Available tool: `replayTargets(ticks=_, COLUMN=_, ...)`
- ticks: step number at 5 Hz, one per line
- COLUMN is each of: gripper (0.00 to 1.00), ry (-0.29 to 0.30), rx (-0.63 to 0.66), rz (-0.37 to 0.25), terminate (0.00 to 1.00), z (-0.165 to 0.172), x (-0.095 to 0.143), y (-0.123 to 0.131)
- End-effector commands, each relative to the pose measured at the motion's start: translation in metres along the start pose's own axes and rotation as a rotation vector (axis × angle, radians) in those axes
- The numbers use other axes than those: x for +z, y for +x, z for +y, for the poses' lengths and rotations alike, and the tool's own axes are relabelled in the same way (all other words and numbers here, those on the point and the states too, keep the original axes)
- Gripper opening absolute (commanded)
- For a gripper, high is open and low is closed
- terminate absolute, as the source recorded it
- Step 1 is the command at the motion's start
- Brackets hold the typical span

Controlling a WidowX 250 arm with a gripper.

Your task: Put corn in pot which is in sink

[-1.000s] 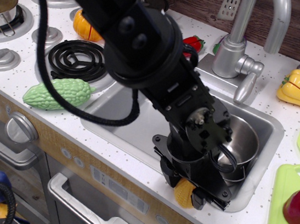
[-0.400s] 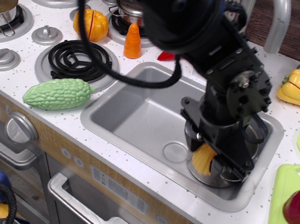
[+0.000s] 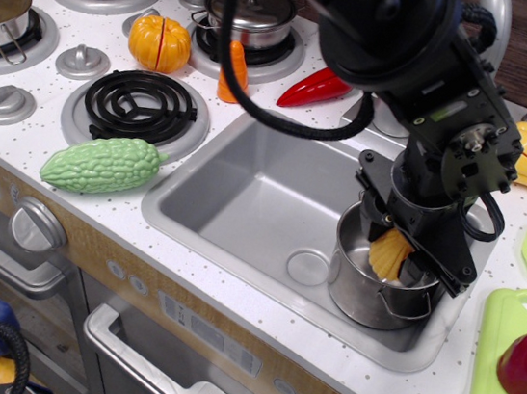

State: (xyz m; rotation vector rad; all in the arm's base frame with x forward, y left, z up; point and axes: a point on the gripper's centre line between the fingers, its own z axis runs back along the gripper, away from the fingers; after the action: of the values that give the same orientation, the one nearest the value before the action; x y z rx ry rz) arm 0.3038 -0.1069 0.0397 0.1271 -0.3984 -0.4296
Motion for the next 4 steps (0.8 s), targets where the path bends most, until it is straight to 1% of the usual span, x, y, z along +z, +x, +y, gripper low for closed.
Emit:
replayTargets(ticks=1, gripper=0.00, ry=0.025, rx=-0.098, rz=-0.080, terminate=0.00, z=0.010, x=-0.007, y=0.019)
replayTargets(ticks=2, gripper=0.00, ry=0.006, rx=-0.135, rz=-0.101, terminate=0.00, z=0.019, x=-0.018, y=0.019)
replayTargets(ticks=3, gripper=1.00, ry=-0.026, rx=-0.153, rz=-0.121, terminate=0.00, z=0.024, x=-0.025, y=0.016)
replayTargets(ticks=4, gripper=1.00, ry=-0.022, rx=-0.166, rz=-0.133, terminate=0.00, z=0.023, x=-0.028, y=0.014)
